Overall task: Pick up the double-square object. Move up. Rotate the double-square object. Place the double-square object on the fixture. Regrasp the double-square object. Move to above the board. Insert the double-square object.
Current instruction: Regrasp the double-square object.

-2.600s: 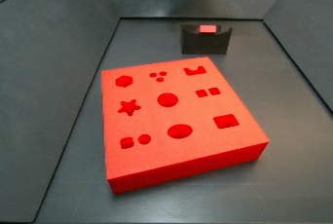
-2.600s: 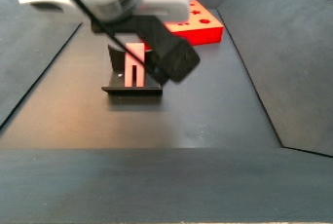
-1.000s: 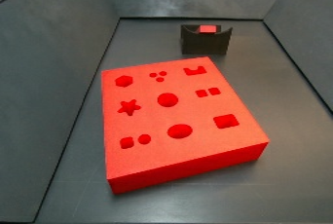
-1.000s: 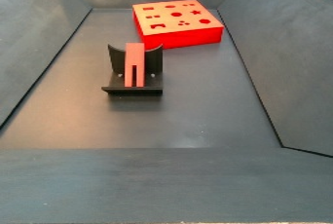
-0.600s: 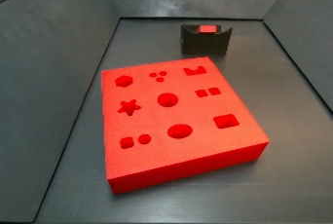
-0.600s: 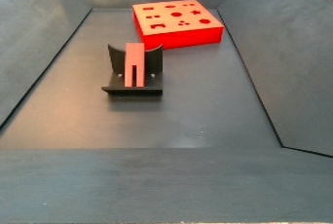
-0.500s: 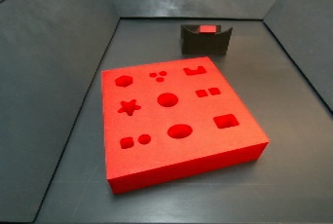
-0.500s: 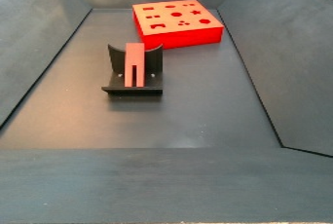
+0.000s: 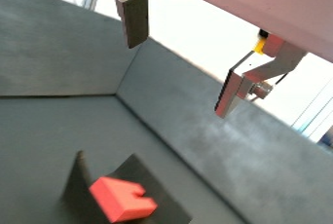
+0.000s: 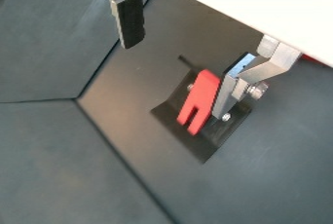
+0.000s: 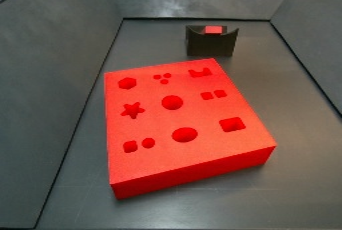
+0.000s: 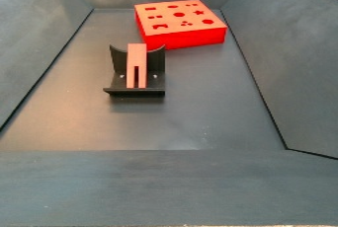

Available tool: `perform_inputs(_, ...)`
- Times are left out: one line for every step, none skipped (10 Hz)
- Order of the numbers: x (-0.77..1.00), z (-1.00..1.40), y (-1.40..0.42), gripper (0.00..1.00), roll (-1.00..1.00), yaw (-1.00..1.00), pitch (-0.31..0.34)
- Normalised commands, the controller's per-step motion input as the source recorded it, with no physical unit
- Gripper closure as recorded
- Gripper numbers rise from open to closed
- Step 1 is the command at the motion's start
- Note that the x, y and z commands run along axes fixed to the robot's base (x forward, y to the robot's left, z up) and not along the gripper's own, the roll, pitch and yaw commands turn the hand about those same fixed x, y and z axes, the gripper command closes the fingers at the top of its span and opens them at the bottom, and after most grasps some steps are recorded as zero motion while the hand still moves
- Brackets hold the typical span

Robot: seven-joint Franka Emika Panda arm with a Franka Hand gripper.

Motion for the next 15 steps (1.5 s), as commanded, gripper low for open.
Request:
perform_inputs(0.10,-0.01,-0.04,0.00,1.00,0.12,0.147)
perform_inputs(0.10,-0.02,-0.04,0.00,0.74,0.15,0.141)
perform_inputs(0.10,-0.02,-0.04,0.00,0.56,0.17,0.126)
perform_inputs(0.10,-0.01,-0.04,0.00,0.38,0.17,0.108)
perform_inputs(0.09,-0.01,-0.03,0.00,0.27,0.18,0.083)
perform_inputs(0.08,-0.01,-0.03,0.00,0.20,0.18,0.056)
perform_inputs(0.03,-1.00,0.07,0.00,0.16,0.07,0.075)
perform_inputs(0.04,-1.00,0.07,0.00,0.15,0.07,0.061)
perform_inputs(0.05,-1.00,0.06,0.00,0.12,0.08,0.029)
perform_inputs(0.05,-1.00,0.06,0.00,0.10,0.09,0.016)
perform_inputs(0.06,-1.00,0.06,0.00,0.08,0.09,-0.008)
perform_inputs(0.08,-1.00,0.05,0.00,0.06,0.08,-0.031)
perform_inputs(0.08,-1.00,0.05,0.00,0.06,0.07,-0.042)
perform_inputs(0.09,-1.00,0.04,0.00,0.06,0.06,-0.047)
perform_inputs(0.10,-1.00,0.04,0.00,0.07,0.04,-0.049)
